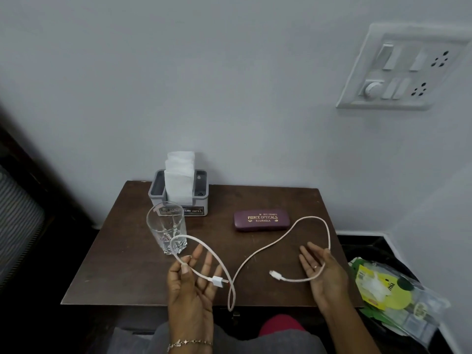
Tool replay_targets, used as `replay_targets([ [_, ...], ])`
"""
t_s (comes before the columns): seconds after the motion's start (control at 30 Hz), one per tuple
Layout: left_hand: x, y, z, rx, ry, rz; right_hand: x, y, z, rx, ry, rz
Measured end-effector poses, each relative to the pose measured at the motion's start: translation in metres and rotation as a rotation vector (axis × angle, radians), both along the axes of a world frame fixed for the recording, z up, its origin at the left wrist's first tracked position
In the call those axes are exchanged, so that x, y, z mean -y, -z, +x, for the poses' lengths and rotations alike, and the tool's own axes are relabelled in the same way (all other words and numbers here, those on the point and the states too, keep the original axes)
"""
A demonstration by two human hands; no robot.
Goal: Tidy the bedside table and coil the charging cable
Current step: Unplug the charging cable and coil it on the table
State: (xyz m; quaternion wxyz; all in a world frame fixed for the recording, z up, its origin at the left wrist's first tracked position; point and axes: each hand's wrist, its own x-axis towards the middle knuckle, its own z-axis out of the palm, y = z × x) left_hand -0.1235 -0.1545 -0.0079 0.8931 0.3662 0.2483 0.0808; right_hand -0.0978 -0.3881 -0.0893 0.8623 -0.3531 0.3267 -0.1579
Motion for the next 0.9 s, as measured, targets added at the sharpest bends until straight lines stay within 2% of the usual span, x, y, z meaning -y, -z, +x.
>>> replay_targets([
  [0.13, 0.006, 0.004, 0.009, -0.06, 0.029, 0.042, -0.018, 0.0, 0.033, -0.057, 0.057, -0.01],
  [0.23, 0.012, 0.011, 0.02, -0.115, 0.083, 0.039, -0.027, -0.004, 0.051, -0.136, 0.062, -0.179],
  [0.3, 0.015, 0.014, 0.026, -0.144, 0.104, 0.028, -0.03, -0.001, 0.058, -0.23, 0.053, -0.42],
  [0.4, 0.013, 0.017, 0.03, -0.135, 0.102, 0.047, -0.028, -0.001, 0.053, -0.491, 0.03, -0.938],
  [0.43, 0.012, 0.017, 0.031, -0.123, 0.1, 0.061, -0.028, -0.006, 0.047, -0.515, 0.052, -1.036],
  [0.5, 0.012, 0.016, 0.033, -0.105, 0.087, 0.127, -0.037, -0.021, 0.025, -0.449, 0.072, -1.178],
  [0.53, 0.013, 0.015, 0.034, -0.101, 0.077, 0.171, -0.044, -0.03, 0.011, -0.375, 0.001, -1.201],
  [0.57, 0.014, 0.014, 0.034, -0.097, 0.067, 0.208, -0.058, -0.041, -0.004, -0.274, -0.14, -1.157],
  [0.67, 0.017, 0.009, 0.033, -0.076, 0.042, 0.292, -0.11, -0.076, -0.051, -0.004, -0.691, -0.799],
  [0.7, 0.017, 0.007, 0.031, -0.065, 0.034, 0.31, -0.122, -0.082, -0.064, 0.064, -0.805, -0.778],
  [0.77, 0.015, 0.005, 0.027, -0.038, 0.024, 0.334, -0.134, -0.087, -0.078, 0.165, -0.863, -0.908],
  [0.9, 0.009, 0.001, 0.024, -0.045, 0.004, 0.38, -0.125, -0.089, -0.078, 0.174, -0.848, -1.13],
])
